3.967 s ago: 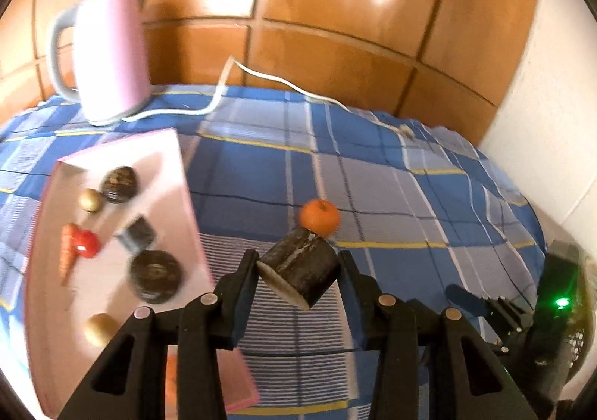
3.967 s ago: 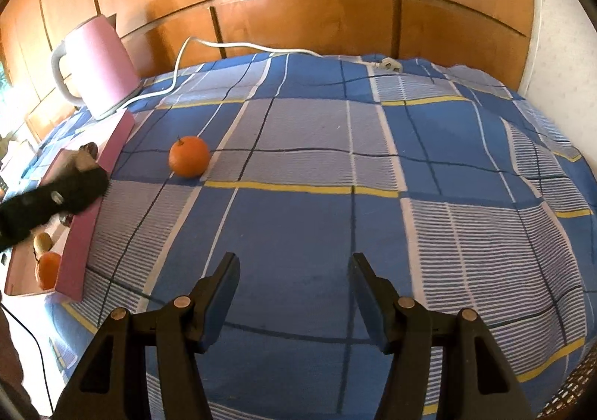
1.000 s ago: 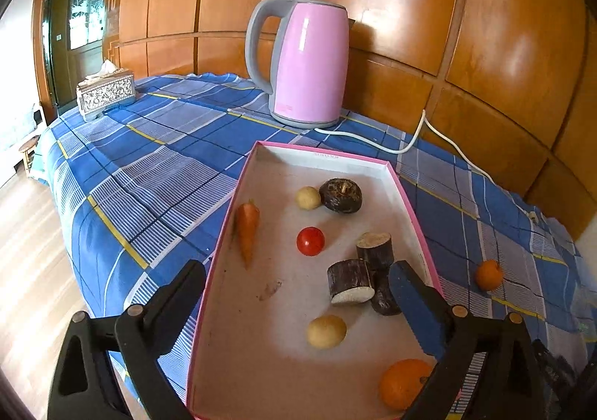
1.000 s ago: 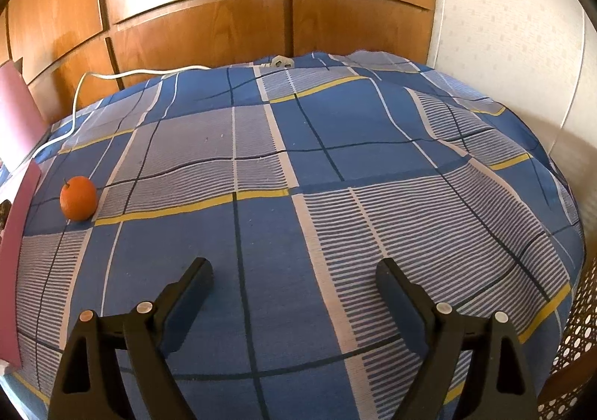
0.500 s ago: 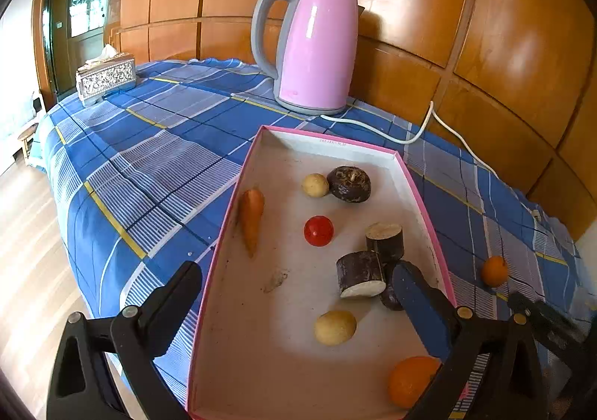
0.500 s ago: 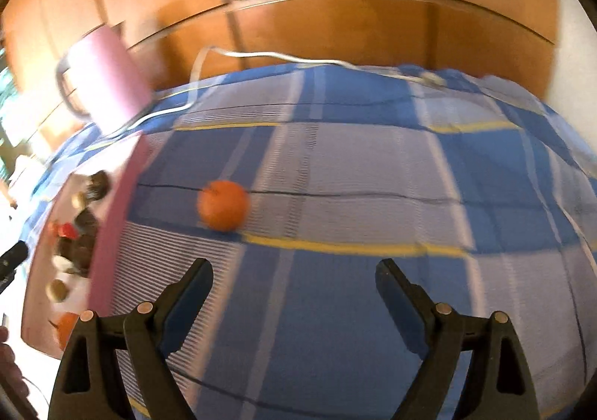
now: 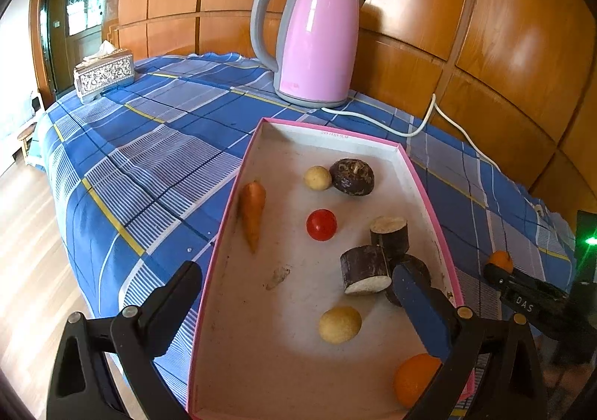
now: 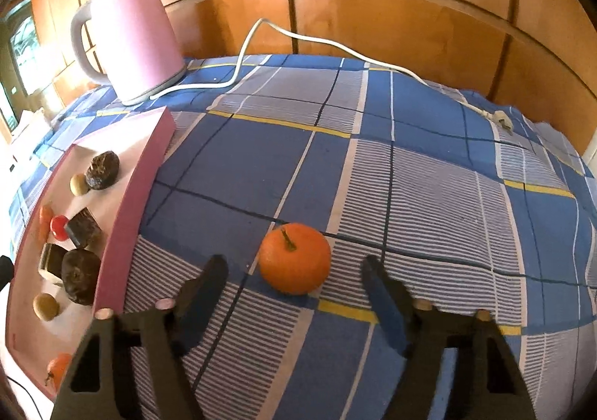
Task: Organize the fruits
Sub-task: 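Grasp the small orange with the right gripper, then carry the orange with the right gripper into the tray and release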
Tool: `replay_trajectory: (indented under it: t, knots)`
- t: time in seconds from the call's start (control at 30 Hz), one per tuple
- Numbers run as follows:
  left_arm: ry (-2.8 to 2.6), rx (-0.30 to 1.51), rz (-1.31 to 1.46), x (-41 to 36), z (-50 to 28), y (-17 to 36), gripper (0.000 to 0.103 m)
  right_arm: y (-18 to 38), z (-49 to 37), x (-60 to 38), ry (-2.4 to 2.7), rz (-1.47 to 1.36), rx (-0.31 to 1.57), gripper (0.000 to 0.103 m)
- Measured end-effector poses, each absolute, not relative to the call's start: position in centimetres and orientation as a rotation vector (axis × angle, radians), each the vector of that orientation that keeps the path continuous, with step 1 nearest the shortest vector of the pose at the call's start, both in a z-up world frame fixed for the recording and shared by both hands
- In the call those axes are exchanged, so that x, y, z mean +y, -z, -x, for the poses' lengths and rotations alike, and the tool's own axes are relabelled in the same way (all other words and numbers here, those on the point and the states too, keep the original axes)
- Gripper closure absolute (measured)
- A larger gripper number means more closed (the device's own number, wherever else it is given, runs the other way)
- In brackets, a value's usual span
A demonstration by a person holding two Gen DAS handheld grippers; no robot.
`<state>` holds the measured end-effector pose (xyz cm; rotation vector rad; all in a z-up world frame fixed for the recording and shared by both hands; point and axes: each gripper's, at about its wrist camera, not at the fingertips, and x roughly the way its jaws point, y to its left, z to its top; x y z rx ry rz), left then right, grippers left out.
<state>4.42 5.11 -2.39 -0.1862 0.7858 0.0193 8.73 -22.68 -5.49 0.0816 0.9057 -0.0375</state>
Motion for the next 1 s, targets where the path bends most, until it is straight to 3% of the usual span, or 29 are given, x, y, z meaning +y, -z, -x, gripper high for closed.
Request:
replay_trajectory:
  t: [0.03,0.07,0.6,1.0]
  knots:
    - [-0.018,0.786,0.185,5.1,-4.4,2.4,0.000,5.7,-8.8,-22.6,0.028,-0.072,0.914,0.061]
    - [-0.016,0.786,0.184,5.1,-4.4,2.4,0.000,5.8,-8.8,-22.6,0.025,-0.070,0.921,0.063]
    - [-0.037,0.771,0.170,6.5,-3.7,1.7,0.000,5.4,-6.2,-22.9,-0.081,-0.138,0.920,0.064]
    - [-0.158,0.791,0.209,10.7,-4.1,2.4,0.000,1.4,-7.9,-17.7,-0.303,-0.113,0.851,0.064]
